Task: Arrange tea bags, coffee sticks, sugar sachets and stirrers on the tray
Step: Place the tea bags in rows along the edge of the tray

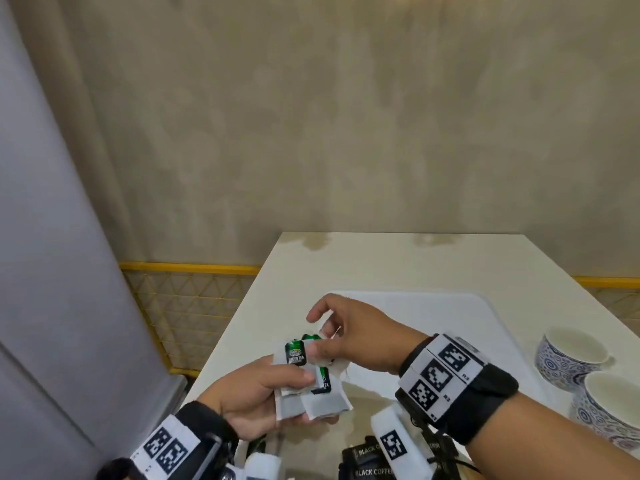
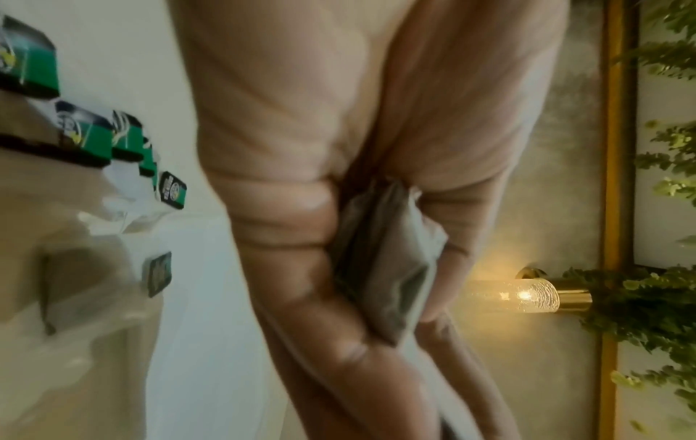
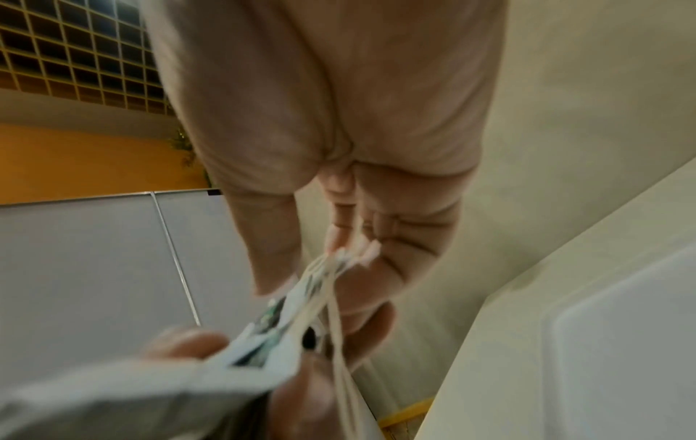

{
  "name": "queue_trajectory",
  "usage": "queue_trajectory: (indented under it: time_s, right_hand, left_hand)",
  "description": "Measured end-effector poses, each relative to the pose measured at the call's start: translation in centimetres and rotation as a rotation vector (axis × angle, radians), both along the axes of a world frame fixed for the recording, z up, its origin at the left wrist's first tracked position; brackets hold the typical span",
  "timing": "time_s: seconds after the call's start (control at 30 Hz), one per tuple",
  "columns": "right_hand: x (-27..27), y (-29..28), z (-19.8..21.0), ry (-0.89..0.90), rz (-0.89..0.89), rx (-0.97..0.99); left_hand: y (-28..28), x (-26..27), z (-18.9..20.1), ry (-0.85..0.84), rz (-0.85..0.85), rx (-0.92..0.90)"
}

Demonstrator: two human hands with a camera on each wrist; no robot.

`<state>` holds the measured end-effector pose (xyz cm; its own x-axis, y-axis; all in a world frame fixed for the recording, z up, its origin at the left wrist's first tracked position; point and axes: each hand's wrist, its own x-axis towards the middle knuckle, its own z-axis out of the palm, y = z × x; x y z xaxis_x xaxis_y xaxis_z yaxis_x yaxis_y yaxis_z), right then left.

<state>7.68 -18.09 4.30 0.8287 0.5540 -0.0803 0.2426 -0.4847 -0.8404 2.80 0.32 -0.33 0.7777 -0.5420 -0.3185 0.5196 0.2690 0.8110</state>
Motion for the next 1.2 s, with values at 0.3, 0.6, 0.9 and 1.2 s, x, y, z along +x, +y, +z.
queue_trajectory:
  time_s: [0.3, 0.6, 0.9, 1.2]
  right_hand:
    - [-1.7, 0.1, -0.8, 0.344, 0.038, 0.214]
    - [-1.1, -0.5, -1.5, 0.34, 0.048, 0.248]
    - [1.3, -1.9, -2.9, 0.283, -0.153, 0.101]
    - [3.1, -0.1, -6.3, 0.124, -0.006, -0.529]
  left_hand:
    - [1.5, -0.5, 1.3, -0.113, 0.234, -0.095]
    - [1.1, -1.4, 1.6, -0.035, 0.396, -0.074]
    - [1.1, -1.3, 2.0, 0.006, 0.592, -0.017]
    - [0.9, -2.1, 1.3, 0.062, 0.611, 0.166]
